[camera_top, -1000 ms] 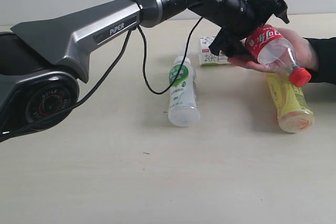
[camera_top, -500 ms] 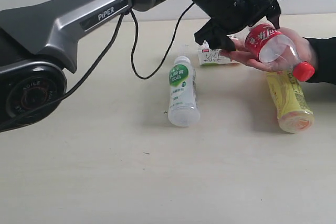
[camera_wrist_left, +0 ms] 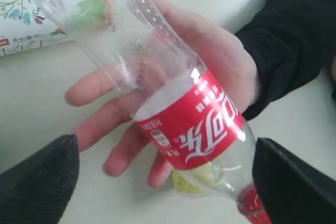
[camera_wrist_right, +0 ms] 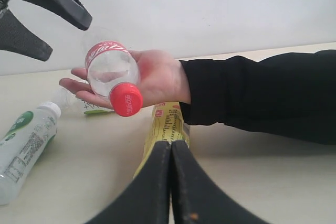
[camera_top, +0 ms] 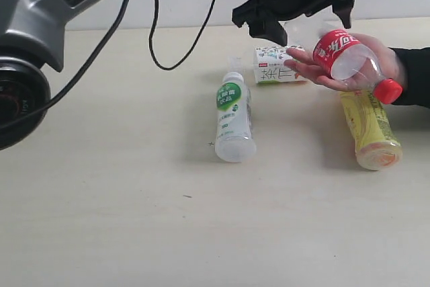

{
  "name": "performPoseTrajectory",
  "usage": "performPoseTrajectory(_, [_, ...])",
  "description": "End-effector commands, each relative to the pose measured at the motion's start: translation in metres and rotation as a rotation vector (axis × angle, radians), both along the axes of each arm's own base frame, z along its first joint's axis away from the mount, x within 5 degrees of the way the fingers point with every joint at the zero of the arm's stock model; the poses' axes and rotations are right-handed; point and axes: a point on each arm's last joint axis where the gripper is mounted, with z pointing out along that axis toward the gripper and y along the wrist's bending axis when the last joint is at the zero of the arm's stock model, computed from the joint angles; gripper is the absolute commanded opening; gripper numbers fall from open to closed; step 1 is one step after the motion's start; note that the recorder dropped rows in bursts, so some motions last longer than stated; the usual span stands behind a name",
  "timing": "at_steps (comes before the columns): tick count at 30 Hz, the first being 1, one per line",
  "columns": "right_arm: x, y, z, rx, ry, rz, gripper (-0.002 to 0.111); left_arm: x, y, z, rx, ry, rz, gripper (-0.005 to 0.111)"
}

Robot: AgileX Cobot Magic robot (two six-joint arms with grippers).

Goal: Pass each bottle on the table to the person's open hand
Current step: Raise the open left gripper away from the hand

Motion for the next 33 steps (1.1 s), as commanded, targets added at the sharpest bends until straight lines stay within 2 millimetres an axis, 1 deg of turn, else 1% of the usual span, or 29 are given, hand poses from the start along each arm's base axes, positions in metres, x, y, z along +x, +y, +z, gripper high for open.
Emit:
performPoseTrajectory(1, [0.0,0.0,-0.001,0.004,-0.005,-0.004,0.0,-0.011,0.011,0.03,0.039,-0.066,-0.093,0.085])
performPoseTrajectory(5, [0.0,0.0,-0.001,0.004,-0.005,-0.004,0.0,-0.021,0.02,0.045,0.096,-0.087,-0.165,0.085])
performPoseTrajectory(7, [0.0,0.0,-0.001,0.004,-0.005,-0.004,0.0,-0.022,0.024,0.053,0.105,-0.117,-0.169,0.085])
performPoseTrajectory(10, [0.0,0.0,-0.001,0.004,-0.005,-0.004,0.0,-0.024,0.027,0.058,0.148,-0.169,-0.177,0.085])
performPoseTrajectory(12, [0.0,0.0,-0.001,0.004,-0.005,-0.004,0.0,-0.03,0.026,0.059,0.174,-0.189,-0.199,0.085])
performPoseTrajectory(17, [0.0,0.0,-0.001,0.004,-0.005,-0.004,0.0,-0.044,0.018,0.053,0.3,-0.271,-0.243,0.085])
performPoseTrajectory(20, [0.0,0.0,-0.001,0.004,-0.005,-0.004,0.0,-0.051,0.014,0.047,0.369,-0.301,-0.261,0.085])
performPoseTrajectory(25, [0.0,0.0,-0.001,0.004,-0.005,-0.004,0.0,-0.064,0.009,0.039,0.411,-0.298,-0.296,0.085])
performPoseTrajectory(30, [0.0,0.0,-0.001,0.006,-0.005,-0.004,0.0,-0.075,0.009,0.036,0.489,-0.339,-0.319,0.085])
performPoseTrajectory(33, [0.0,0.0,-0.001,0.006,-0.005,-0.004,0.0,-0.078,0.013,0.035,0.555,-0.378,-0.323,0.085])
